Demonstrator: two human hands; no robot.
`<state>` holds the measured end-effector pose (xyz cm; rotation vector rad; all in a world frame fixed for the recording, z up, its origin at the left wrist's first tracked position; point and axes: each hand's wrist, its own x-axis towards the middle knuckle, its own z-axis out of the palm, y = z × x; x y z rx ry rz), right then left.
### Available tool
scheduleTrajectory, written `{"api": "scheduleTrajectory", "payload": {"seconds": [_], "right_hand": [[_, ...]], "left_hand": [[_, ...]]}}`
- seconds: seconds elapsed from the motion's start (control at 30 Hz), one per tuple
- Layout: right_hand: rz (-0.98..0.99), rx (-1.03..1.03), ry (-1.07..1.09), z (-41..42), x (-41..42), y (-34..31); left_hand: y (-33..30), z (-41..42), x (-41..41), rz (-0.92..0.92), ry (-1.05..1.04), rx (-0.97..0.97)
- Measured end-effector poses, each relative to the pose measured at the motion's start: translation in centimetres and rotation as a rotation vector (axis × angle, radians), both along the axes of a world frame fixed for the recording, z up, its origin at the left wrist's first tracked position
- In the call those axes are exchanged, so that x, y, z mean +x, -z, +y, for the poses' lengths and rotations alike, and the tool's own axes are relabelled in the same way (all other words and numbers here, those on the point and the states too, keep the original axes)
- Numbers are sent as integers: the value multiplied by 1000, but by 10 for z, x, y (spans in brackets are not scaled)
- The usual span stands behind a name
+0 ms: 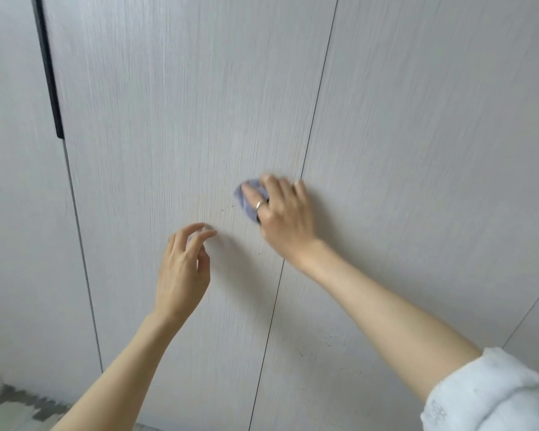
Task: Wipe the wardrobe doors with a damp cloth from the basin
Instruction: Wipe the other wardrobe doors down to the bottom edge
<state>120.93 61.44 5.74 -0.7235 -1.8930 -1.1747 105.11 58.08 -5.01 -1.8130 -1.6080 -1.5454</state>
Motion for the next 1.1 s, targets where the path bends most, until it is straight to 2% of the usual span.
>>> {"api": "scheduleTrajectory", "payload": {"seconds": [0.13,0.2,0.27,0.33,0.43,0.5,0.57,0.7,0.77,0.83,0.93,1.0,1.1], "right_hand": [[-307,-13,-3,-10,21,74],[-406,12,3,-12,33,84],[-325,28,-39,-9,31,68],[-164,38,-51,-5,14,36],[68,4,24,3,-22,-10],[107,-28,46,4,-40,-12],[9,-49,18,3,-48,14],[-390,-71,24,-3,-34,89],[-474,-56,8,-2,-31,97],[-409,8,-6,1,-38,80],[-92,22,-43,1,-54,32],[43,-38,-61,-2,-57,13],[24,-74,-85,-4,-37,33]], "left_hand": [[7,-7,-4,4,-5,-39],[8,-9,-7,-2,-2,-56],[9,-12,-10,-21,3,-78],[9,-14,-13,-35,7,-97],[10,-17,-19,-63,-6,-124],[12,-20,-25,-80,-13,-134],[14,-22,-31,-91,-22,-138],[20,-26,-39,-113,-41,-151],[23,-27,-41,-101,-37,-157],[25,-28,-43,-103,-37,-169],[25,-28,-42,-96,-28,-169],[24,-27,-39,-89,-23,-161],[23,-25,-31,-82,-1,-159]]}}
